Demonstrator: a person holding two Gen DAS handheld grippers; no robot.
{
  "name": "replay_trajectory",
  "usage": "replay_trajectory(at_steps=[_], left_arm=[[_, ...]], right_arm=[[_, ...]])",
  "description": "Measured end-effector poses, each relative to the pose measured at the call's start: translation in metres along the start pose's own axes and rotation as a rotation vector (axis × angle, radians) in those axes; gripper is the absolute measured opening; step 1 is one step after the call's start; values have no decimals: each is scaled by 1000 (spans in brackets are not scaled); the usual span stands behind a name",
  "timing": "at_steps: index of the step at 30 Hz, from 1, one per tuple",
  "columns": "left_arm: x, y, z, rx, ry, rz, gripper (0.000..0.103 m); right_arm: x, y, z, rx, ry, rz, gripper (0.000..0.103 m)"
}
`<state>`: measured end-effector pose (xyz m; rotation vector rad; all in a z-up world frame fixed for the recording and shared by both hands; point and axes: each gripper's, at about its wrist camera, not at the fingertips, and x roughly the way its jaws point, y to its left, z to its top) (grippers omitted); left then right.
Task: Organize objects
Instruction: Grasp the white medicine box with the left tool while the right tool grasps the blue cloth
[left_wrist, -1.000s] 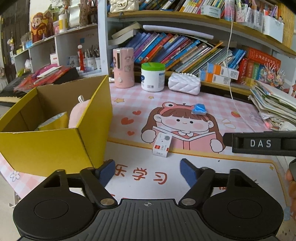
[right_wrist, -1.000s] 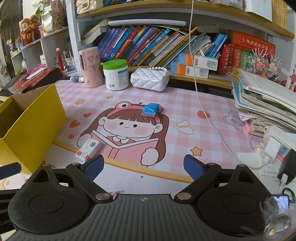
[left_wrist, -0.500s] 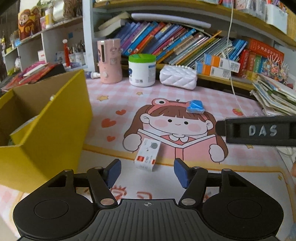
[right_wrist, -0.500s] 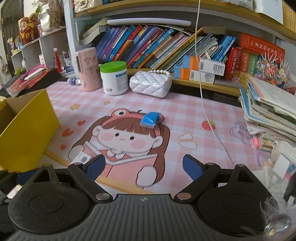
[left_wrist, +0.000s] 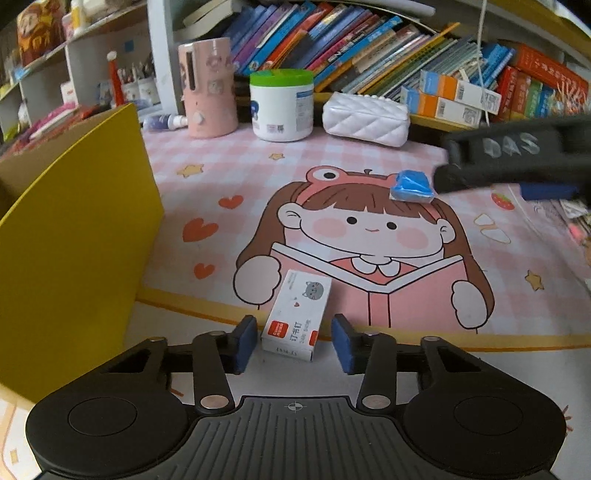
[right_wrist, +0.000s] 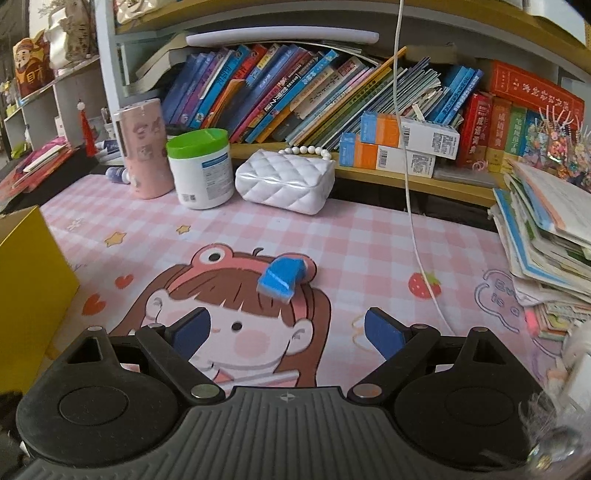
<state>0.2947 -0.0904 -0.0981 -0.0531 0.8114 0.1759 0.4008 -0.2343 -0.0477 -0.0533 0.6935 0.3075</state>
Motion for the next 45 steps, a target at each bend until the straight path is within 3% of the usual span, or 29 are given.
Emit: replay_trajectory(at_steps=[1,4,19,24,25,26,27,34,45], left_arm=[[0,0,0,4,-3,-3,34],[-2,0,0,19,0,-12,30],[-55,17,-3,-36,-52,-66,28],[-65,24,-6,-56,-65,-57,28],[-67,26,-6,-63,-68,-54,28],[-68,28,-6,-71,-71,-53,28],[-70,29,-6,-78,-73,-52,28],[-78,29,-7,-77,-94,-51,28],[-97,32,-14,-94,-132,-87,28]], right_arm=[[5,0,3,1,2,-3,91],[20,-1,9,13,8,-6,91],[94,-3,31,156,108,-9,88],[110,3,31,166,175,-17,51],[110,5,31,154,173,-18,47],[109,6,31,144,172,-15,33],[108,7,31,135,175,-10,30],[85,6,22,95,149,1,26],[-9,10,-2,122,119,86,26]])
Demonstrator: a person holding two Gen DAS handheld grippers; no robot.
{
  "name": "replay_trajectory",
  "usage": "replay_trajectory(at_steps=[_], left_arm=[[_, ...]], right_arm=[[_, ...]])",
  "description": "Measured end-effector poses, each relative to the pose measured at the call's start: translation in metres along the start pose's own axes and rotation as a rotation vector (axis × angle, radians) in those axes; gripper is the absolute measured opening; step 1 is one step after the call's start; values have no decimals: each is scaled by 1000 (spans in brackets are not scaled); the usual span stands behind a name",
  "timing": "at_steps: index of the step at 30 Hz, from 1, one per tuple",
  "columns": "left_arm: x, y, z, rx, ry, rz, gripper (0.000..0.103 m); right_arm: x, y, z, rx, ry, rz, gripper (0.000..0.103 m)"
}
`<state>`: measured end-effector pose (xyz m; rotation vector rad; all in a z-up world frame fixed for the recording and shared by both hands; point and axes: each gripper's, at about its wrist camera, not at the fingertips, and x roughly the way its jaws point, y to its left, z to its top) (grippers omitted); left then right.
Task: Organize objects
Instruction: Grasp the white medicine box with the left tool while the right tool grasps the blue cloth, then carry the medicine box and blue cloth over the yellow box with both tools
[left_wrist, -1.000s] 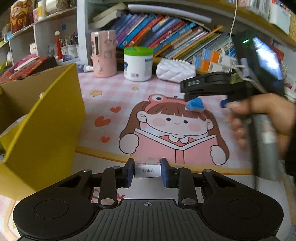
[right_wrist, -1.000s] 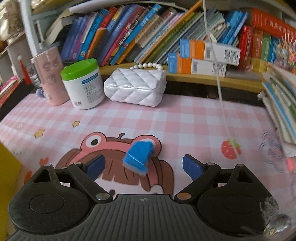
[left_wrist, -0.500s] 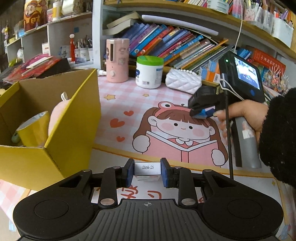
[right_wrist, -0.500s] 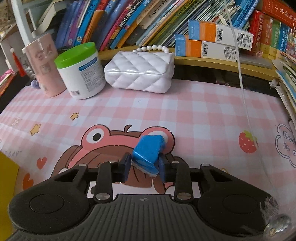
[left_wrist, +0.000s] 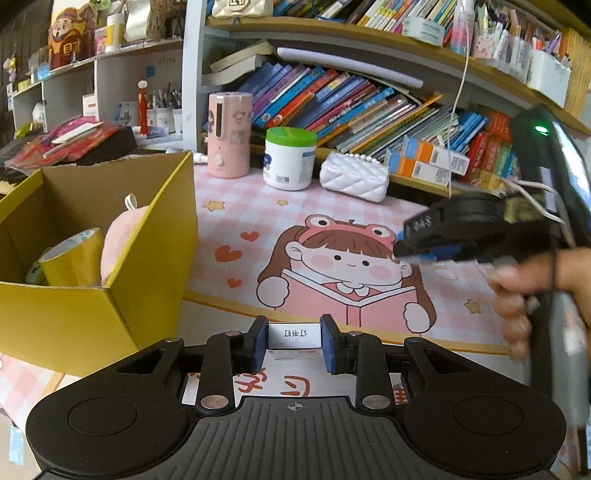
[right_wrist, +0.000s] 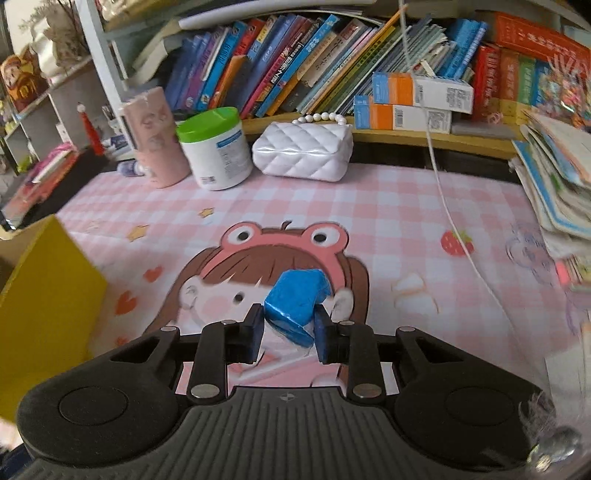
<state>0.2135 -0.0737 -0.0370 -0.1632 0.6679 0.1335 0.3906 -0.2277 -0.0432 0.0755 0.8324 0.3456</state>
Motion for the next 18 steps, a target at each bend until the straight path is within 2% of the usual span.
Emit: replay_trajectory(at_steps=[9,18], left_arm=[[-35,21,-6,-11,-40,-54,28],[-74,67,-23,-26,-54,-67,28]], right_arm=[[-69,23,-48,0,-25,-5,26],[-103,67,-100,5,14,-31,26]])
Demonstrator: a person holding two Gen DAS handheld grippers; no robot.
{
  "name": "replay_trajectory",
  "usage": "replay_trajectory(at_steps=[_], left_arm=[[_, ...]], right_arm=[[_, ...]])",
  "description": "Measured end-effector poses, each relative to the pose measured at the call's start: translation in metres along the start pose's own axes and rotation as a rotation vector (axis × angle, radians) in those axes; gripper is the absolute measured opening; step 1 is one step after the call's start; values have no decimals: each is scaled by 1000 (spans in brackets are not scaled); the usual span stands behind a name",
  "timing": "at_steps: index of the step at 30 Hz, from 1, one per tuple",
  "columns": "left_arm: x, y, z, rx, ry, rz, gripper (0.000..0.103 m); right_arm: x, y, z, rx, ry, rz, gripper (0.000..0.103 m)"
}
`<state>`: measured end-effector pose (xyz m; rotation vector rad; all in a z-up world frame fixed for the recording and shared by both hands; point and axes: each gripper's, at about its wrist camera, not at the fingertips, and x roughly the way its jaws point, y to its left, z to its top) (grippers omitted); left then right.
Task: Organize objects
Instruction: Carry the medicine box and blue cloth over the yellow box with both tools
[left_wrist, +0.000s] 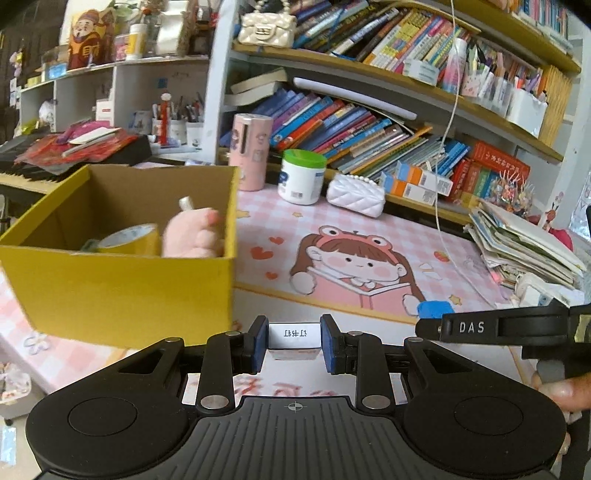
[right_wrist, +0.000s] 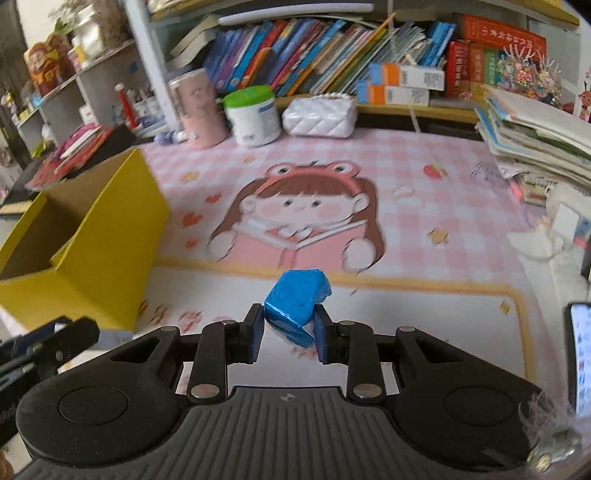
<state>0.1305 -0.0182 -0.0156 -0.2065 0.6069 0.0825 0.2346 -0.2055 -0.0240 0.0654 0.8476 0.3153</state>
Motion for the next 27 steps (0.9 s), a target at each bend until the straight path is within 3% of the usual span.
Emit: replay_trajectory(at_steps=[12,27], left_arm=[[-52,66,-19,-46,-15,28,28],[-104,126,-37,-36,-46,56,28]], right_arm=[[-32,87,-45,-107,-9,39,26],[-53,159,-85,-125,-29,73,26]])
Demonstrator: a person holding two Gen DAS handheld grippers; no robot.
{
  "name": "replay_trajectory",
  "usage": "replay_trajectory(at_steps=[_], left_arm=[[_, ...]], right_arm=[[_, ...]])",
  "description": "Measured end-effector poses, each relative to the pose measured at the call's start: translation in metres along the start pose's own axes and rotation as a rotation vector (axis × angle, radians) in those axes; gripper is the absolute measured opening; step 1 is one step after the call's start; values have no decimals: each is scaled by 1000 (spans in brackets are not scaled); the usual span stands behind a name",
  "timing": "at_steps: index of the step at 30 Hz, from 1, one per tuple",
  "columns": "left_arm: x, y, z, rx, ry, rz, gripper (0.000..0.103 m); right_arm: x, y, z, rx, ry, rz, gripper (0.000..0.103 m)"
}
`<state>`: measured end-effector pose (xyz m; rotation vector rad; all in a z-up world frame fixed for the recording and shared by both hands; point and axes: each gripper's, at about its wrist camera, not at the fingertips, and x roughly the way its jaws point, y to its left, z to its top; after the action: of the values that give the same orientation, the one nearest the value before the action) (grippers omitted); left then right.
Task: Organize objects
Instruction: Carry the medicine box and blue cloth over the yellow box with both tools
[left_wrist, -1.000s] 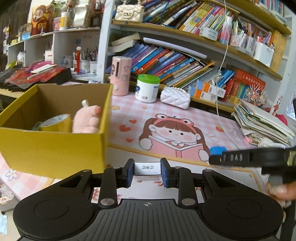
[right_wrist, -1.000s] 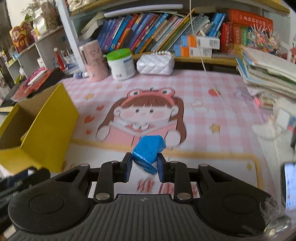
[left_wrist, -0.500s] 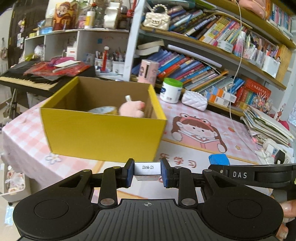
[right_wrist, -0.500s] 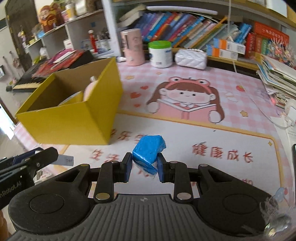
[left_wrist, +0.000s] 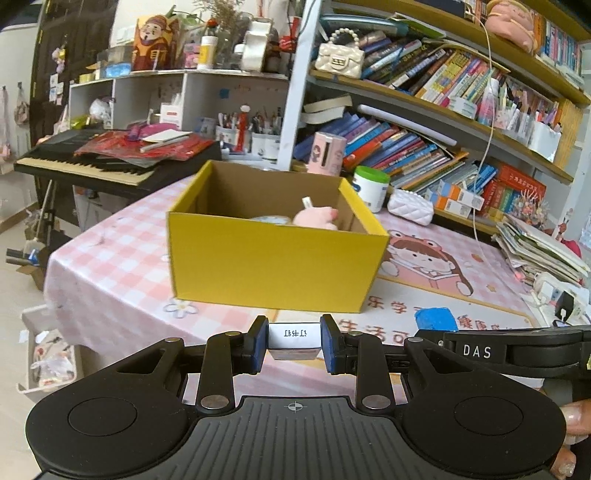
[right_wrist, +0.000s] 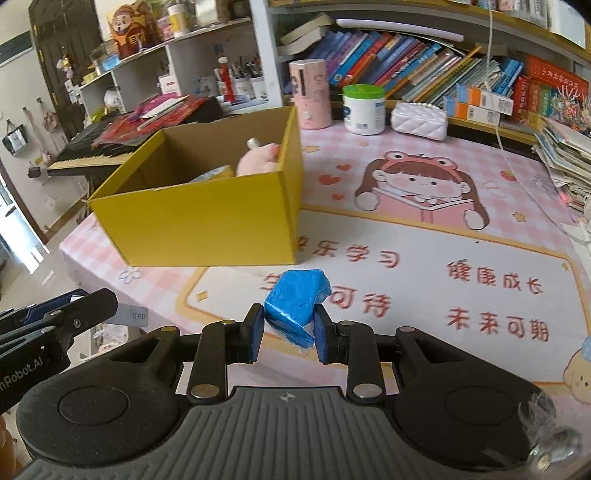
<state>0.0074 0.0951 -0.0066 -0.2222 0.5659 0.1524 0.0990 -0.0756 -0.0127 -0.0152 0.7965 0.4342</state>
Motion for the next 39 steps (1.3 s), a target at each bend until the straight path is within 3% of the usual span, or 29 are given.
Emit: replay_trajectory(at_steps=[14,25,39], left_arm=[[-21,30,-1,-9,-38,-10,28],[-14,36,13,-31,-73,-4,28],[38,23,82,-8,-181,43,28]], right_arm=[[-13,39,-9,-26,-18,-6,26],[-4,47,1,-52,-13,0,26],[30,42,80,-132,-171,54,26]])
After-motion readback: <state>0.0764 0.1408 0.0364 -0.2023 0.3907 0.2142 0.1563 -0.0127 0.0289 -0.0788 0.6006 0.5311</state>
